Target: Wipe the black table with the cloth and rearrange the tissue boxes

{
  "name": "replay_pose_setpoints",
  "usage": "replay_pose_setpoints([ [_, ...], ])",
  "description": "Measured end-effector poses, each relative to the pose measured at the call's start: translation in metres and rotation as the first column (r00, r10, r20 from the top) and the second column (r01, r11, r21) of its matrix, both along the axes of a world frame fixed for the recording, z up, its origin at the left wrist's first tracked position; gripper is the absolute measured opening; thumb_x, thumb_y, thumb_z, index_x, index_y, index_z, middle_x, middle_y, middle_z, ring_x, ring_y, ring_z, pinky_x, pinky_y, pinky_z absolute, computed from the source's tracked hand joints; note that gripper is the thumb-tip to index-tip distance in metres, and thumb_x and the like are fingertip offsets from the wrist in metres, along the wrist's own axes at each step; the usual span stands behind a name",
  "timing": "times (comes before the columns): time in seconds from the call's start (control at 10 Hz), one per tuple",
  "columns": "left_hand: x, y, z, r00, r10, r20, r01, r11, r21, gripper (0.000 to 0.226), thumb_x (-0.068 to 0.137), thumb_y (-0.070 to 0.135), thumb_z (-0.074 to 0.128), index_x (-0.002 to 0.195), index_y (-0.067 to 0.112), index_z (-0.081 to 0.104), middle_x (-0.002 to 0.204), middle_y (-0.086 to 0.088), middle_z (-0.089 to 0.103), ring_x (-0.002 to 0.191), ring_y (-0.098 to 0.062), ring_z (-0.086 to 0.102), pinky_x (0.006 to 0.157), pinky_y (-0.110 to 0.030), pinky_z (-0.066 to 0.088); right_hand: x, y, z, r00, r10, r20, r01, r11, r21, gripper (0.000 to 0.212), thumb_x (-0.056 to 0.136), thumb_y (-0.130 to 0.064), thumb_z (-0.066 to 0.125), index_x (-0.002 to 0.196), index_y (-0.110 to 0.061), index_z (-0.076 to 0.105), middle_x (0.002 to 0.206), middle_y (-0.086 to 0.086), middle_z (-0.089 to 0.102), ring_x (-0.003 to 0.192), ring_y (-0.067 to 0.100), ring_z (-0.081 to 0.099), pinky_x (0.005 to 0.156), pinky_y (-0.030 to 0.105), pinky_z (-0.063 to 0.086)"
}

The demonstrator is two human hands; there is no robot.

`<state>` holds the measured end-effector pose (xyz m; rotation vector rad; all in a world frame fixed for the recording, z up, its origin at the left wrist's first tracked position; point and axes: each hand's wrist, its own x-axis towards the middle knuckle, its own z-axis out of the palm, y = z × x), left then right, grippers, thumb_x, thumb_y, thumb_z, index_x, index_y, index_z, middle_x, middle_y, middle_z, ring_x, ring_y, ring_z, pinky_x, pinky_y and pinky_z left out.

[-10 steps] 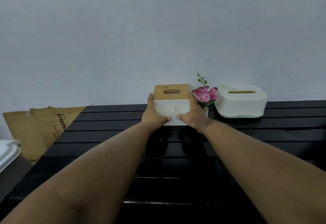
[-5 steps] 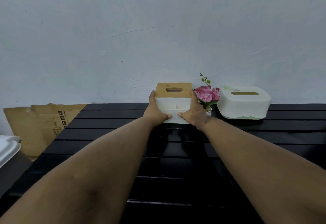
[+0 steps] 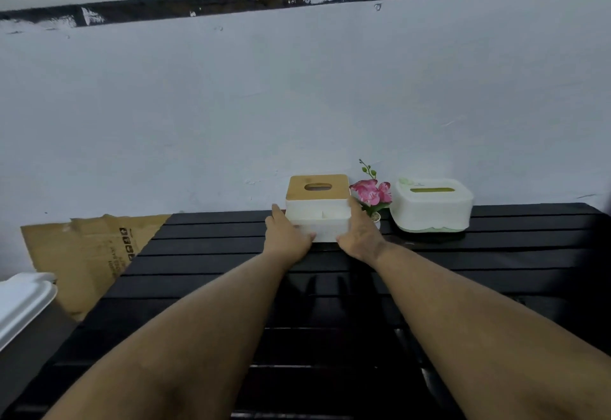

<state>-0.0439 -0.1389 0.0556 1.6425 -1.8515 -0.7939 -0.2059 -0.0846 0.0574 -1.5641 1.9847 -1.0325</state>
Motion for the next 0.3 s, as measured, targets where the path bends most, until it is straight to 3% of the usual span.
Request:
replay_pose_setpoints([
  [0.1, 0.009, 0.045, -0.003, 0.981, -0.087, 0.172, 0.112, 0.984, -0.141, 0.069, 0.083, 0.040, 0.071, 0.136, 0.012, 0.036, 0.136, -0.007, 0.036, 0.123, -0.028, 0.048, 0.098, -0.043, 0.047, -0.004, 0.046, 0.003, 0.993, -0.022, -0.119, 0.024, 1.000, 0.019, 0.074, 0.082, -0.007, 0.066, 0.147, -0.008, 0.030, 0.135, 0.011, 0.051, 0.124, 0.021, 0.048, 0.099, 0.020, 0.036],
  [0.2, 0.018, 0.091, 0.007, 0.943, -0.224, 0.244, 0.258, 0.959, -0.116, 0.050, 0.090, 0.041, 0.064, 0.130, 0.015, 0.049, 0.133, -0.001, 0.046, 0.120, -0.021, 0.050, 0.099, -0.035, 0.044, -0.012, 0.091, 0.012, 0.968, -0.058, -0.244, 0.087, 0.990, 0.109, 0.058, 0.089, -0.023, 0.062, 0.140, -0.007, 0.041, 0.135, 0.013, 0.051, 0.125, 0.030, 0.048, 0.106, 0.034, 0.039],
  [0.3, 0.028, 0.144, 0.006, 0.917, -0.337, 0.212, 0.359, 0.930, -0.077, 0.037, 0.090, 0.044, 0.063, 0.120, 0.023, 0.058, 0.122, 0.006, 0.060, 0.108, -0.012, 0.058, 0.095, -0.029, 0.047, -0.020, 0.149, 0.012, 0.934, -0.070, -0.350, 0.082, 0.996, 0.020, 0.038, 0.089, -0.031, 0.061, 0.120, -0.009, 0.059, 0.118, 0.007, 0.060, 0.113, 0.027, 0.055, 0.097, 0.034, 0.045],
])
